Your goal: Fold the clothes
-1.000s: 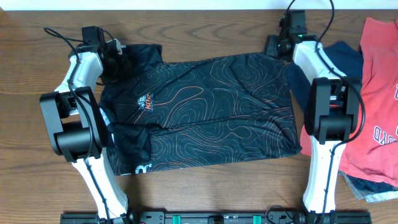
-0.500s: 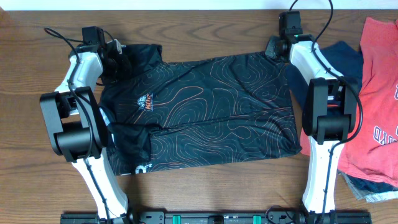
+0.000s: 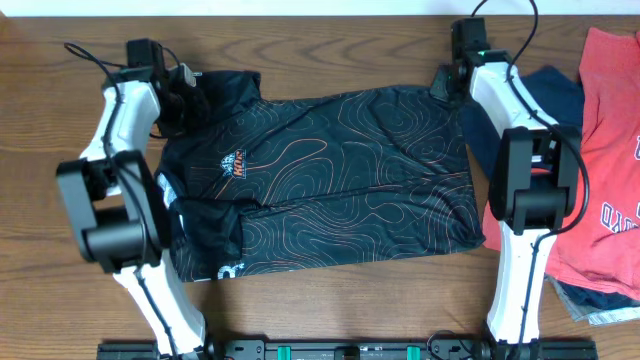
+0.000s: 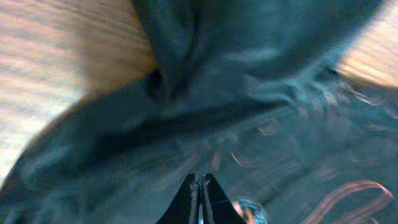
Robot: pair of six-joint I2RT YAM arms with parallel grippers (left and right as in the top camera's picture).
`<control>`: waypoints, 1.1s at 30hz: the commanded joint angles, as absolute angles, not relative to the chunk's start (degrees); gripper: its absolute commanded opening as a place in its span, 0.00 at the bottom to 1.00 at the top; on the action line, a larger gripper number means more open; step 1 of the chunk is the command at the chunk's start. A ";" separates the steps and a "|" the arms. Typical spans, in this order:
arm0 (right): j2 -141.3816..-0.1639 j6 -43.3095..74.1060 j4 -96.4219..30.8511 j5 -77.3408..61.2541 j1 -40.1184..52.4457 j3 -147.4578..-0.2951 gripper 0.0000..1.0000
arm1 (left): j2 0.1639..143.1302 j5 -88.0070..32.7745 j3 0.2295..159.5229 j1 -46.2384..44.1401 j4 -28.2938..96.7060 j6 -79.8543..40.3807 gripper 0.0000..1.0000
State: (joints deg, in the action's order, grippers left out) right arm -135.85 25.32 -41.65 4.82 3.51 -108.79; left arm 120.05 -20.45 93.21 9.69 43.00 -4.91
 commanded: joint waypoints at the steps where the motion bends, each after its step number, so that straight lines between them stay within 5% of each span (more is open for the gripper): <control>1: -128.01 25.91 -45.39 5.78 1.93 -108.77 0.01 | 113.38 -20.40 93.25 10.09 46.15 -5.17 0.06; 9: -119.48 22.11 -62.02 6.20 0.14 -108.77 0.01 | 106.80 -19.68 93.25 13.47 62.15 -5.19 0.06; 13: -118.89 20.21 -64.20 5.78 0.01 -108.75 0.01 | 106.98 -20.10 93.12 14.61 57.14 -5.17 0.06; 14: -119.02 20.03 -64.29 5.78 0.01 -108.71 0.01 | 107.13 -20.38 93.08 14.59 54.46 -5.15 0.08; 16: -119.11 20.08 -64.36 5.74 0.14 -108.68 0.01 | 107.70 -20.34 92.79 13.91 48.53 -5.17 0.35; 19: -119.11 20.08 -64.03 5.76 0.56 -108.68 0.01 | 109.58 -20.36 92.79 12.64 40.93 -4.99 0.59; 33: -119.11 20.10 -63.77 5.76 1.21 -108.68 0.01 | 128.42 -20.51 92.82 7.53 20.91 -4.78 0.68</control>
